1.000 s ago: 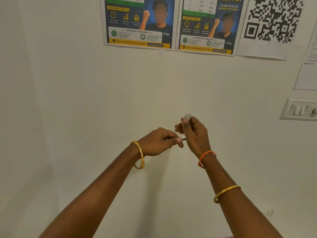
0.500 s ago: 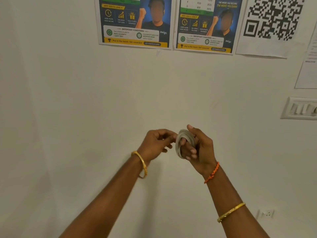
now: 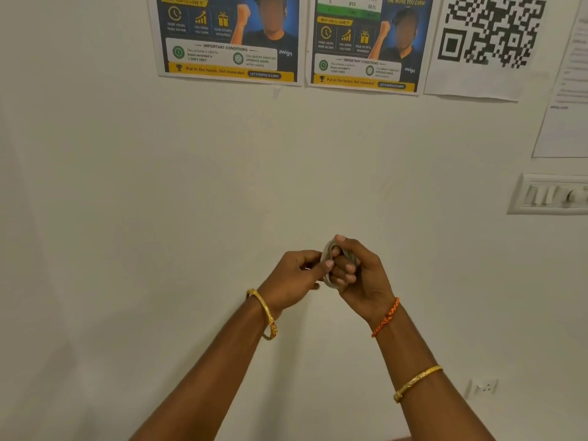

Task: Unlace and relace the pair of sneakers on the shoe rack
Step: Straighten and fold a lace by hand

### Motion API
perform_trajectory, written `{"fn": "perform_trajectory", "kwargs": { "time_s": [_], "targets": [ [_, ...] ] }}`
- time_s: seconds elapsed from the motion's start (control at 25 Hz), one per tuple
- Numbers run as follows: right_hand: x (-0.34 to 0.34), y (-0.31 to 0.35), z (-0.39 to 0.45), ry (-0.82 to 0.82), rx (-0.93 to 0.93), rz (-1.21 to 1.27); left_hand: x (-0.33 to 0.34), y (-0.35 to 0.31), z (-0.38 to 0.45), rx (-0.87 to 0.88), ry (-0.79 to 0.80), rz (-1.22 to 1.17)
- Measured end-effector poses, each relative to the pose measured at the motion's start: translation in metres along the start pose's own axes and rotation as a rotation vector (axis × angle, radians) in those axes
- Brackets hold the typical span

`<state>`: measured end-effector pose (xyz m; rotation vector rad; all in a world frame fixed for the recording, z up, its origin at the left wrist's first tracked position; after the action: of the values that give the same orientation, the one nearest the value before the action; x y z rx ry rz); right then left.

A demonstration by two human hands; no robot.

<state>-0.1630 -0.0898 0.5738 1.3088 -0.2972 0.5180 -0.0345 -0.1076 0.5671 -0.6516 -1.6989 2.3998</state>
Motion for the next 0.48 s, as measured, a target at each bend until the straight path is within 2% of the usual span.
{"fn": "perform_trajectory", "kwargs": {
  "time_s": [0.12, 0.2, 0.32, 0.48],
  "targets": [
    [-0.009, -0.001, 0.003, 0.103, 0.045, -0.045, -0.001, 0.003, 0.006, 0.033, -0.127, 0.146],
    [-0.018, 0.0, 0.004, 0.112, 0.076, -0.148, 0.008, 0.009, 0.006, 0.019, -0.183, 0.202],
    [-0.041, -0.007, -0.001, 0.038, 0.113, -0.321, 0.032, 0.026, 0.008, -0.025, -0.206, 0.214],
    [-0.093, -0.03, -0.018, -0.116, 0.174, -0.454, 0.074, 0.064, 0.012, -0.126, -0.158, 0.191]
  ]
}}
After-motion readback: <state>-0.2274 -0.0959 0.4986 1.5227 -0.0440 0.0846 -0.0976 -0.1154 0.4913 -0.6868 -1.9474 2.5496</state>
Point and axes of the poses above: each hand's wrist, its own z-axis towards the middle knuckle, its own x-axis out of the palm, y = z × x, the point moved 1 cm from there along z, towards the middle knuckle
